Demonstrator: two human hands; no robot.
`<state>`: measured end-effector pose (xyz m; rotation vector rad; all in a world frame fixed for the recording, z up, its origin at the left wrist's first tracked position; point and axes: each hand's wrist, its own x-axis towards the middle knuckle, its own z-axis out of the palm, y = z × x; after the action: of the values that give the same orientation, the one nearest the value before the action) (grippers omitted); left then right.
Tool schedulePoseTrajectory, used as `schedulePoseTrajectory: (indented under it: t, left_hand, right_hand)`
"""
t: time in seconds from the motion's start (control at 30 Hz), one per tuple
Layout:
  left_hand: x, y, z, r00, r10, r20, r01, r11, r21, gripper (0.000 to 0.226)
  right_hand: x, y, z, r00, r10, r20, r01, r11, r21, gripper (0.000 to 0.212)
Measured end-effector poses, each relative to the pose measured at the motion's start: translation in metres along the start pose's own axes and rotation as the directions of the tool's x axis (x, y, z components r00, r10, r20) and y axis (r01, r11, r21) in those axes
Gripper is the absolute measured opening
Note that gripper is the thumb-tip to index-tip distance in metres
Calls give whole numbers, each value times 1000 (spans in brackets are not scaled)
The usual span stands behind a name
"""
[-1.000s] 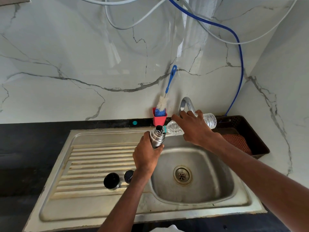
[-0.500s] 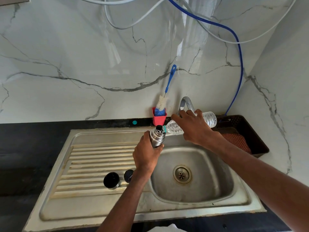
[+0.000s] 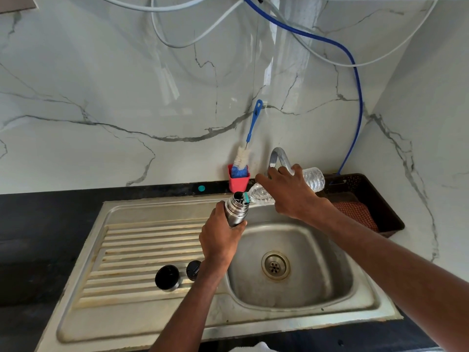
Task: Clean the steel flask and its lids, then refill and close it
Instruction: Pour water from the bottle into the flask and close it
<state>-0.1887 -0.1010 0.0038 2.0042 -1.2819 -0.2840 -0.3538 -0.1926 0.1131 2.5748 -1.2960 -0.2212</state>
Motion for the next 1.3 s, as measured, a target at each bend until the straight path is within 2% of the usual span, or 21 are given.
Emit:
schedulePoseTrajectory:
  t: [0.87,1.3]
  left_hand:
    - [-1,-1,-3,1000,-22,-2,22,1000,-21,54]
    - [-5,4,-8,1000,-10,-1,10,999,-30,53]
  right_hand:
    - [2,-4,-5,1000,-14,4,14,1000,14,86]
    - [1,-3,-10,999,-37,10,38,999,-35,79]
